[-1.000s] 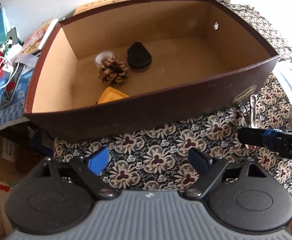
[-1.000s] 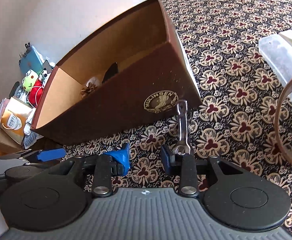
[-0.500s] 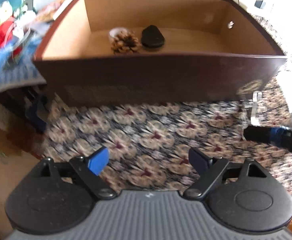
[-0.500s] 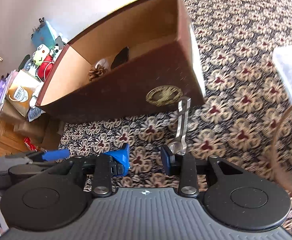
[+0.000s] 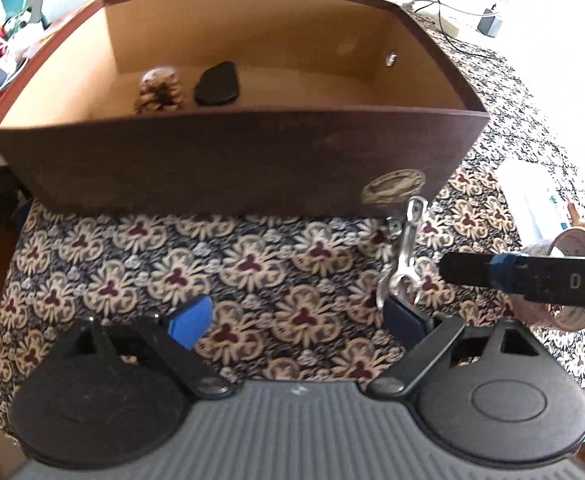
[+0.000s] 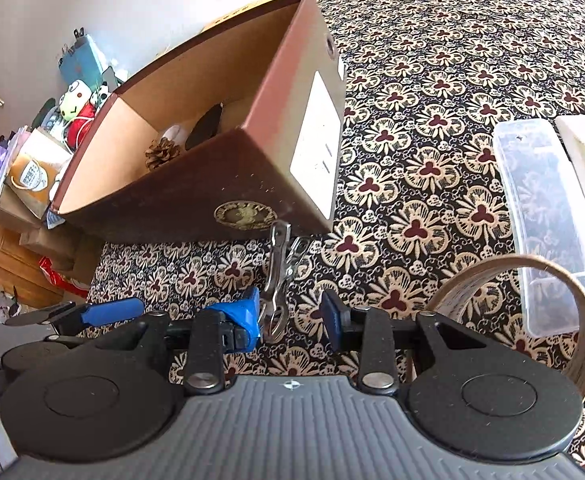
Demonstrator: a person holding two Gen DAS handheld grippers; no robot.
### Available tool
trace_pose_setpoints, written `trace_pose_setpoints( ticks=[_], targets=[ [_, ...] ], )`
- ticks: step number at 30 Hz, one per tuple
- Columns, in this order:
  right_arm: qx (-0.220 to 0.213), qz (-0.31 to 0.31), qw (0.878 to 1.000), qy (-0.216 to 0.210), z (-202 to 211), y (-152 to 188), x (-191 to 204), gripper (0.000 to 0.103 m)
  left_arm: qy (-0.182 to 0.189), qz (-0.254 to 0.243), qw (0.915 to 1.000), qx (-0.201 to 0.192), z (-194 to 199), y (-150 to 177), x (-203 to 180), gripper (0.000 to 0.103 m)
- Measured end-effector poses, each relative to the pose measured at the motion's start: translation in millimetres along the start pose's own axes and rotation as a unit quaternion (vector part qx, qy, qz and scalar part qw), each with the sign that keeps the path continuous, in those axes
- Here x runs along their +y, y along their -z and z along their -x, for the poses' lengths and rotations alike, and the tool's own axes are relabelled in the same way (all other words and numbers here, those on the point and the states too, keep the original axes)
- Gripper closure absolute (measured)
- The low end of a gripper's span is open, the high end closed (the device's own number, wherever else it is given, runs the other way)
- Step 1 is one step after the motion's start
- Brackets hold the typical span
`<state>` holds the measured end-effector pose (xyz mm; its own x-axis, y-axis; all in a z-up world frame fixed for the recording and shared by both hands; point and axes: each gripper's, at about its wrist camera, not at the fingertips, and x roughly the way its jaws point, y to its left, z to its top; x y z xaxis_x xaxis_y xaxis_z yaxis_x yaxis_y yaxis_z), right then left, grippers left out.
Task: Organize rigid objects
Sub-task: 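Move the right tool down to the metal clip on the carpet, then grasp the metal clip with the right tool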
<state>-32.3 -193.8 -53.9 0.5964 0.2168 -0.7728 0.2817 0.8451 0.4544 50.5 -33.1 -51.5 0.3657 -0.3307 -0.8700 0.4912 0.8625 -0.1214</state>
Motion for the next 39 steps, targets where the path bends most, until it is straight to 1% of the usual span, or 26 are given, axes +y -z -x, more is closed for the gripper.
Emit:
trace_pose_setpoints(
  ticks=[5,7,10,15,18,20,23,30,34,36,39],
  targets=[
    [-0.018,-0.028,0.999,-0.004,-2.6,-7.8,0.5,0.086,-0.015,-0.038,0.9992,0.005,0.0,-9.9,-5.1,0.011],
    [-0.023,-0.043,0.999,-0.006,-5.6,-10.0,1.5,0.086,-0.019,-0.048,0.9986,0.008,0.7,-13.9,-0.4,0.011],
    [-0.025,-0.055,0.998,0.005,-13.3,-9.5,4.5,0.086,-0.021,-0.061,0.9978,0.012,2.3,-20.1,9.8,0.011],
    [-0.031,-0.094,0.995,0.003,-23.1,-2.5,3.1,0.086,-0.003,-0.102,0.9945,0.025,-2.3,-21.9,12.4,0.011],
    [-0.032,-0.105,0.994,0.003,-25.2,2.4,1.8,0.086,0.017,-0.124,0.9917,0.03,-6.5,-21.3,9.8,0.011],
    [-0.031,-0.109,0.994,0.003,-23.2,3.6,0.1,0.086,0.018,-0.13,0.9908,0.032,-8.9,-22.3,6.9,0.011],
    [-0.031,-0.098,0.995,0.004,-17.4,0.8,-1.1,0.086,0.022,-0.131,0.9906,0.032,-10.3,-23.5,2.7,0.011],
    [-0.015,-0.065,0.998,-0.01,-9.1,-11.9,-5.4,0.086,0.04,-0.104,0.9935,0.025,-6.7,-13.0,-16.0,0.011],
    [-0.004,-0.039,0.999,-0.022,-15.9,-17.3,-5.9,0.087,0.046,-0.095,0.9944,0.009,-6.9,-4.6,-25.8,0.012],
    [0.0,-0.03,0.999,-0.019,-20.0,-18.5,-4.2,0.087,0.055,-0.093,0.9942,0.001,-9.7,-1.2,-27.9,0.012],
    [0.009,-0.022,1.0,-0.02,-25.6,-20.4,-1.0,0.087,0.064,-0.105,0.9925,-0.003,-11.3,-0.6,-33.3,0.016]
  ],
)
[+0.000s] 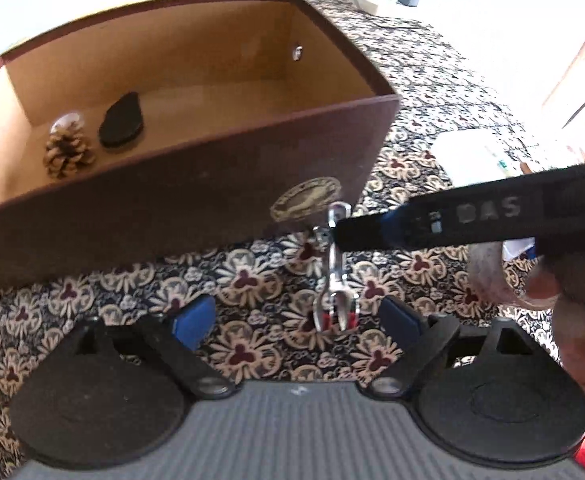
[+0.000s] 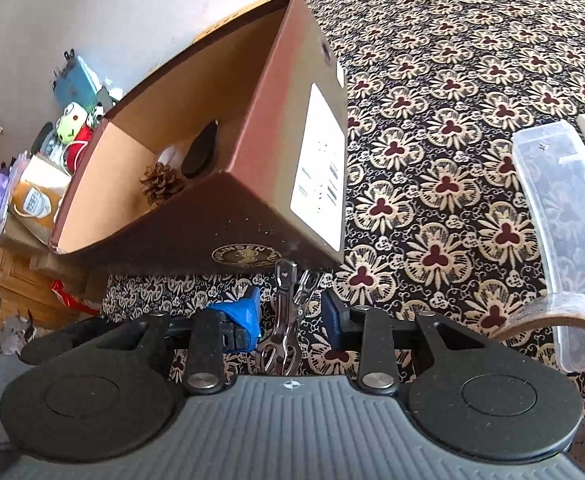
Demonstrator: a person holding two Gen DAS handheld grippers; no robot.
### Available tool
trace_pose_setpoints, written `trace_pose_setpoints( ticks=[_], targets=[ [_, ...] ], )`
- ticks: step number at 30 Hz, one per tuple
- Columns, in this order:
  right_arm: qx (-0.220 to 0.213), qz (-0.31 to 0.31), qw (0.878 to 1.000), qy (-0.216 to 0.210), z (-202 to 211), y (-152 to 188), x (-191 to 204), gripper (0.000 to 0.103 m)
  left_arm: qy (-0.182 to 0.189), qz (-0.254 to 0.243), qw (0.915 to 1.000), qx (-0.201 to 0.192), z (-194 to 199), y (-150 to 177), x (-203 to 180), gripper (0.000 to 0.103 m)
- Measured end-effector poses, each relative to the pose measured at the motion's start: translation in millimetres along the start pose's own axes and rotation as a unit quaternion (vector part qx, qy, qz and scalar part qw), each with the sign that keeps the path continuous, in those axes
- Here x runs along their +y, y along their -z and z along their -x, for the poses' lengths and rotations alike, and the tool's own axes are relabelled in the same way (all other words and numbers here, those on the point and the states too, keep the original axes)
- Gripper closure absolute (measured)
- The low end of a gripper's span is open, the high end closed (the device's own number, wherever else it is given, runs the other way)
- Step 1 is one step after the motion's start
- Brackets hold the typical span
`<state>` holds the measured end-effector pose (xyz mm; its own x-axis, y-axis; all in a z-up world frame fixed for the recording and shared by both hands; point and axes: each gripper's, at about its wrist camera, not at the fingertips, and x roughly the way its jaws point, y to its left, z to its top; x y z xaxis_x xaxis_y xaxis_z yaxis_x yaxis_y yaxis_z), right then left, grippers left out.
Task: Organize rigid objects
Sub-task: 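Grasp the metal clip with the right tool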
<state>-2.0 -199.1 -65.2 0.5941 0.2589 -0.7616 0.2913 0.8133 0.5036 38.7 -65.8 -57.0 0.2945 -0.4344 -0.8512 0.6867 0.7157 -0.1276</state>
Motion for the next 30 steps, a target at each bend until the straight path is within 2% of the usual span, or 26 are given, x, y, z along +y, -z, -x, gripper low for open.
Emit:
trace_pose_setpoints(
  ticks=[2,4,8,15,19,24,27,29,30],
  targets=[
    [0.004,-0.005,1.0,0.002,-4.7,-2.0,0.9,0.086,0.002,-0.015,0.9999,-0.005,0.2,-2.8,-1.8,0.03],
    [0.005,-0.016,1.0,0.0,-7.6,-3.1,1.7,0.086,0.005,-0.019,0.9998,0.005,-5.4,-6.1,1.1,0.034],
    [0.007,-0.016,1.0,0.008,-11.4,-2.7,6.6,0.087,0.017,-0.029,0.9992,0.023,-15.7,-9.0,6.0,0.034],
    [0.015,-0.032,0.999,0.014,-17.9,-2.4,1.2,0.087,0.05,-0.068,0.9963,0.018,-25.6,-11.7,-1.5,0.03],
    [0.022,-0.029,0.999,0.01,-17.0,-2.8,-0.8,0.086,0.053,-0.06,0.9962,0.033,-35.5,-11.2,-3.1,0.036],
    [0.031,-0.019,0.999,-0.004,-17.9,-3.4,0.3,0.087,0.042,-0.05,0.9974,0.029,-38.5,-14.1,-9.2,0.041],
    [0.032,-0.012,0.999,-0.006,-20.9,-4.2,0.4,0.087,0.026,-0.053,0.998,0.022,-39.6,-14.9,-14.4,0.054],
    [0.033,-0.015,0.999,-0.008,-23.8,-5.2,-0.1,0.087,0.02,-0.056,0.998,0.021,-41.5,-17.1,-16.1,0.067],
    [0.034,-0.019,0.999,-0.009,-24.9,-5.5,-0.5,0.087,0.019,-0.056,0.9981,0.021,-41.9,-18.2,-15.9,0.069]
  ],
)
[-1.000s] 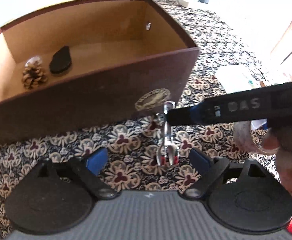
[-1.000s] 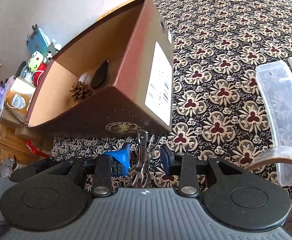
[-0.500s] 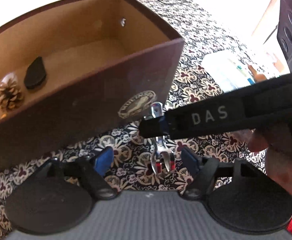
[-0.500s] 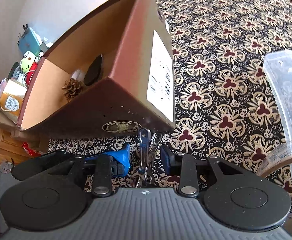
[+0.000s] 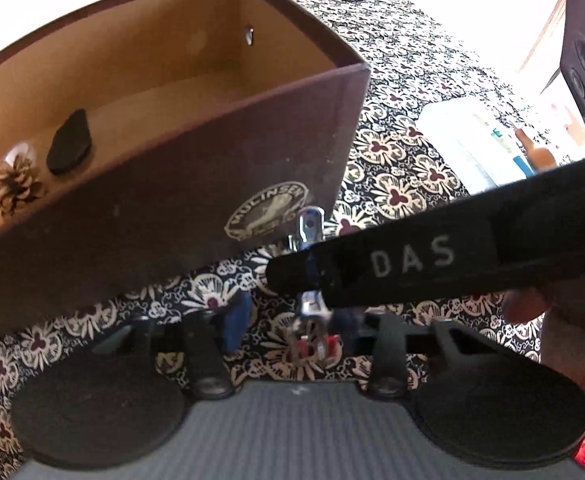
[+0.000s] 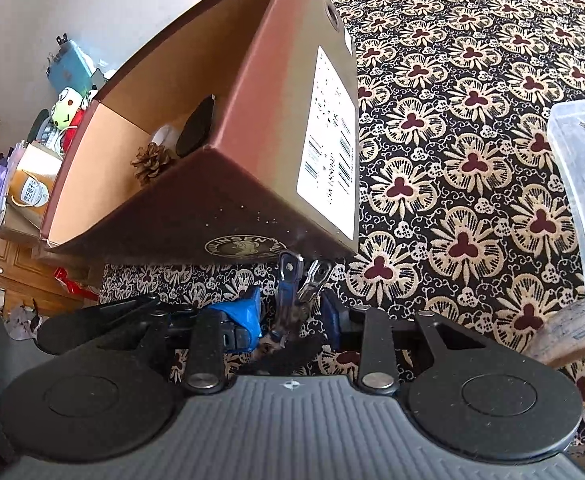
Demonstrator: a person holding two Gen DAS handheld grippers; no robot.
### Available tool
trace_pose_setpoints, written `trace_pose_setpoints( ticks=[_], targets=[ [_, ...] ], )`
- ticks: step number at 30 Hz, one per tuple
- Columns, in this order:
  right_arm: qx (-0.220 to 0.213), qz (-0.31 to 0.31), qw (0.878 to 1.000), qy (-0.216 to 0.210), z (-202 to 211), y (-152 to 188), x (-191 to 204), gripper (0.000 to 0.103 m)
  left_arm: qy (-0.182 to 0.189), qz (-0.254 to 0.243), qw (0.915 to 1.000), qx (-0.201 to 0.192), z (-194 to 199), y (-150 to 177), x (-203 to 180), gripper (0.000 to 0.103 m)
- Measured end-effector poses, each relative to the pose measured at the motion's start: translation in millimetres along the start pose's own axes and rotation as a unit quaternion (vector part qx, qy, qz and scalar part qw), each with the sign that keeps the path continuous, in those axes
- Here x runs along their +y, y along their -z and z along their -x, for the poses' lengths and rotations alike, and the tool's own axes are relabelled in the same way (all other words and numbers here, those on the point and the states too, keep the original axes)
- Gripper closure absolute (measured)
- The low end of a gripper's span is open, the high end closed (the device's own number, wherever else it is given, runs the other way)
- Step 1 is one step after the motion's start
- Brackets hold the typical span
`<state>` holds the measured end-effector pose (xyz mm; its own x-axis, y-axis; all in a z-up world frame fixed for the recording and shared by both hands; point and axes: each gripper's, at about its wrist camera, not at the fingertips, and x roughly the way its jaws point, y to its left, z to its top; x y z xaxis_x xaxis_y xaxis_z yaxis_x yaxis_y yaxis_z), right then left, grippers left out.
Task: Organize rigid objects
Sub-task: 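Grasp the metal clip with the right tool, then lift the metal clip and carry it over the box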
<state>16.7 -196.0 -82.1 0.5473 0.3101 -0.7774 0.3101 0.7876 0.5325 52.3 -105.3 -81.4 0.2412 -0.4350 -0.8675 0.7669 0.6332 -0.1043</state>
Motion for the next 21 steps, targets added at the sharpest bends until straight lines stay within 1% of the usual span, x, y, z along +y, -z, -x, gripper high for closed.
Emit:
trace_pose_setpoints(
  ticks=[3,5,10,14,17,21],
  targets=[
    [0.001,-0.015,1.0,-0.002,-0.6,1.0,-1.2,0.087,0.0,0.007,1.0,0.001,-0.1,-2.2,4.6,0.078],
    [0.0,-0.02,1.0,0.007,-1.5,2.2,-0.2,0.087,0.001,0.007,1.0,0.004,0.1,-3.0,6.4,0.085],
    [-0.016,-0.022,1.0,-0.01,-3.3,5.6,-2.8,0.089,0.008,0.01,0.9999,0.002,-1.5,-4.2,8.7,0.085],
    [-0.025,-0.017,0.999,-0.02,-0.6,10.5,-4.7,0.095,0.006,0.01,0.9999,-0.004,-1.6,-2.5,7.0,0.086],
    [-0.026,-0.031,0.999,-0.036,7.0,12.5,-10.1,0.098,0.013,0.026,0.9996,-0.003,4.2,0.1,10.8,0.086],
    [-0.028,-0.029,0.998,-0.055,24.2,15.4,-9.7,0.102,0.016,0.026,0.9994,-0.014,20.5,2.2,5.6,0.086]
  ],
)
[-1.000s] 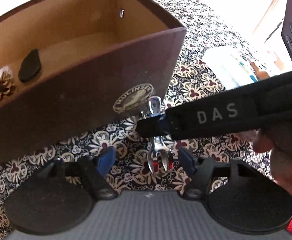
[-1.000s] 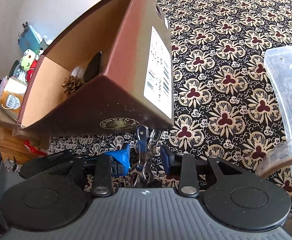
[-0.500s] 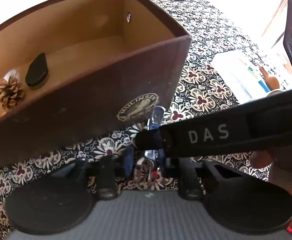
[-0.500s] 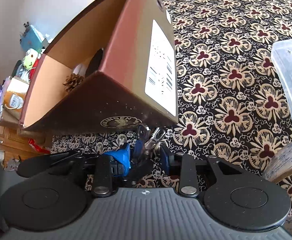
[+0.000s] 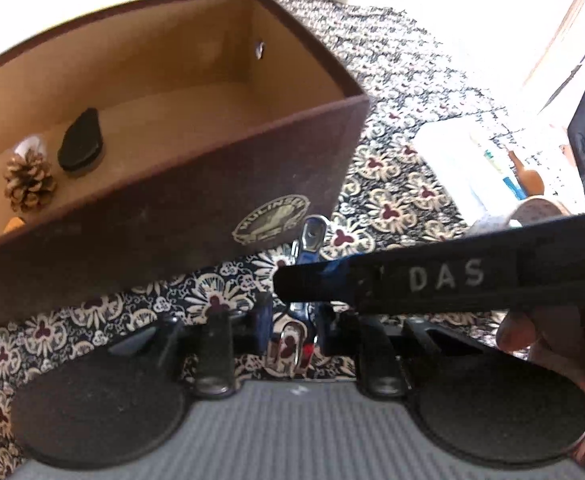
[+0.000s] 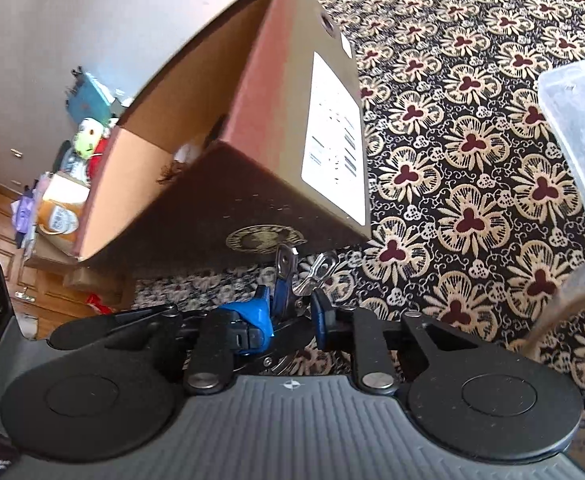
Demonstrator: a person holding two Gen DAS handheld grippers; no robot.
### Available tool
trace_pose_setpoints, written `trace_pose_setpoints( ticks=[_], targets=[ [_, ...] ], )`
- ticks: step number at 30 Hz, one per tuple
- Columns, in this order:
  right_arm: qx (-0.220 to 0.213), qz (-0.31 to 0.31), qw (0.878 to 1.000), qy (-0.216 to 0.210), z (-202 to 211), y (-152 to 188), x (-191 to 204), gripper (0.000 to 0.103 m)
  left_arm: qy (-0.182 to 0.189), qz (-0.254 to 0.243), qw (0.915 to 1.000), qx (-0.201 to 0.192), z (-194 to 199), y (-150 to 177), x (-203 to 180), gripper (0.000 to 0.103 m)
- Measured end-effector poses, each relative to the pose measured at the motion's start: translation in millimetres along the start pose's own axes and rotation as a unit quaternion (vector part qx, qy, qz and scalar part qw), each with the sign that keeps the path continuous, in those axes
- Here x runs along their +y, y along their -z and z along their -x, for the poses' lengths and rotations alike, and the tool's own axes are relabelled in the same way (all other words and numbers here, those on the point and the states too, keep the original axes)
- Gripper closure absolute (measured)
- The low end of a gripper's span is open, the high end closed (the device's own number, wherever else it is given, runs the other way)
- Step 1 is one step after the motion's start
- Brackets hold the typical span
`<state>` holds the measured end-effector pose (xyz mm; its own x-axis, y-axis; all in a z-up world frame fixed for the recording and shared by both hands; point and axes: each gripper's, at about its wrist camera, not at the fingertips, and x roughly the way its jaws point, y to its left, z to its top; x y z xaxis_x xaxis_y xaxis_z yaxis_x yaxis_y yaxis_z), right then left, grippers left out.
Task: Organize rigid objects
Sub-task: 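Lift the metal clip and carry it over the box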
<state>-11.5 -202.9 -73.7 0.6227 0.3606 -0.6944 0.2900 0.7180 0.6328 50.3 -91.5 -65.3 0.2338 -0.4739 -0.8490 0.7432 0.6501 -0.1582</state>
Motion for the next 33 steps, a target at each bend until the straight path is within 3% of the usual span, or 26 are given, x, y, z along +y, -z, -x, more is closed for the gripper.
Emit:
trace_pose_setpoints(
  ticks=[7,14,19,26,33],
  targets=[
    [-0.022,0.011,1.0,-0.019,34.0,3.4,12.0,0.103,0.031,-0.028,0.9986,-0.034,41.2,3.8,-11.3,0.087],
    [-0.08,0.031,0.996,-0.018,73.3,-3.7,42.9,0.103,0.059,-0.071,0.9923,-0.082,84.9,-6.2,-18.2,0.087],
    [-0.127,0.069,0.989,-0.023,83.1,-28.0,71.7,0.103,0.066,-0.088,0.9846,-0.136,115.0,-25.1,-7.2,0.087],
    [-0.149,0.14,0.979,-0.026,45.4,-71.8,113.1,0.103,0.037,-0.071,0.9792,-0.186,129.8,-67.7,37.3,0.088],
    [-0.087,0.156,0.984,-0.014,-16.4,-99.8,121.2,0.103,0.027,-0.017,0.9893,-0.142,89.8,-92.8,92.5,0.088]
  ],
)
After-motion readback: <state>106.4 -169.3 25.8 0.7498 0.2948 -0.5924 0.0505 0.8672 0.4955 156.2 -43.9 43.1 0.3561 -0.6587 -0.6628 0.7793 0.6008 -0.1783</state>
